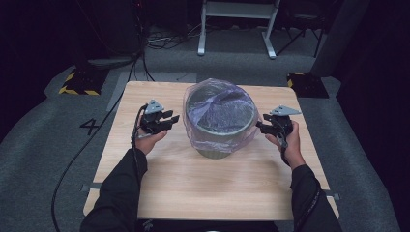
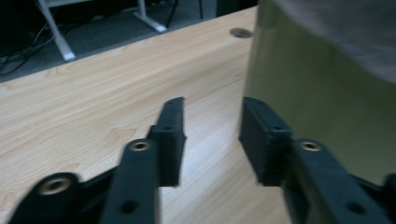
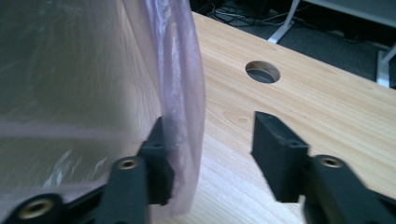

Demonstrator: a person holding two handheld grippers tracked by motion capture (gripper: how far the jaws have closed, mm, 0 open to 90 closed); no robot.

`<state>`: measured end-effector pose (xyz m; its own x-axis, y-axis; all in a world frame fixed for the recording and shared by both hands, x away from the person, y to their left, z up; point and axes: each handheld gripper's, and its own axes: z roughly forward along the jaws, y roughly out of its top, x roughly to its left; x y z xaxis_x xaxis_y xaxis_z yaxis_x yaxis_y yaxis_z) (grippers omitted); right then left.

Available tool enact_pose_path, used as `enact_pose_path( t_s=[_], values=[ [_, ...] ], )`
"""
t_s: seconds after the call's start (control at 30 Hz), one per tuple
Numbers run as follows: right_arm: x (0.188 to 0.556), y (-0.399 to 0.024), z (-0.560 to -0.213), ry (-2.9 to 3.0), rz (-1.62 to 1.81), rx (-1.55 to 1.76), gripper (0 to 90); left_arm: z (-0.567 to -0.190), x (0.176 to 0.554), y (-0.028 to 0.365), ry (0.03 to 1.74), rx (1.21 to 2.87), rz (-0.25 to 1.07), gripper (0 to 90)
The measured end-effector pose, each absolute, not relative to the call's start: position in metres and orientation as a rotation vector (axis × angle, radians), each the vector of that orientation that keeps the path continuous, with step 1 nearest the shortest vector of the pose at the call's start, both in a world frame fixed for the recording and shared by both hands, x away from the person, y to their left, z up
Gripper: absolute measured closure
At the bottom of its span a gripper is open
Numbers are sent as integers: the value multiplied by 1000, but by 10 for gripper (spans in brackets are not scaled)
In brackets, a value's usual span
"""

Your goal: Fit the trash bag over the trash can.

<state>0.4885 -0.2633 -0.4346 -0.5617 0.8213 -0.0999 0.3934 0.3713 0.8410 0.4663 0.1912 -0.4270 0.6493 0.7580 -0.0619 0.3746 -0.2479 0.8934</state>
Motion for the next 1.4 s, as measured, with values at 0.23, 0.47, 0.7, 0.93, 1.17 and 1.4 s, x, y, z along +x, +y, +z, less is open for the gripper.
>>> enact_pose_path(
  t_s=[0.23, 0.47, 0.7, 0.93, 1.17, 1.4],
  values=[
    [474, -275, -428, 2105, 1128, 981, 254, -418, 430, 185, 747, 1880, 472, 252],
    [450, -270, -419, 2140, 1235, 837, 234, -411, 407, 164, 620, 1934, 436, 195],
    [417, -247, -421, 2222, 1271, 642, 231, -406, 404, 149, 601, 1942, 464, 537],
    [407, -230, -426, 2242, 1241, 546, 326, -410, 409, 142, 570, 1959, 470, 732],
    [412, -222, -435, 2261, 1196, 512, 880, -417, 416, 143, 568, 1959, 462, 898],
    [419, -220, -449, 2318, 1159, 535, 900, -432, 422, 140, 605, 2010, 456, 897]
  ],
)
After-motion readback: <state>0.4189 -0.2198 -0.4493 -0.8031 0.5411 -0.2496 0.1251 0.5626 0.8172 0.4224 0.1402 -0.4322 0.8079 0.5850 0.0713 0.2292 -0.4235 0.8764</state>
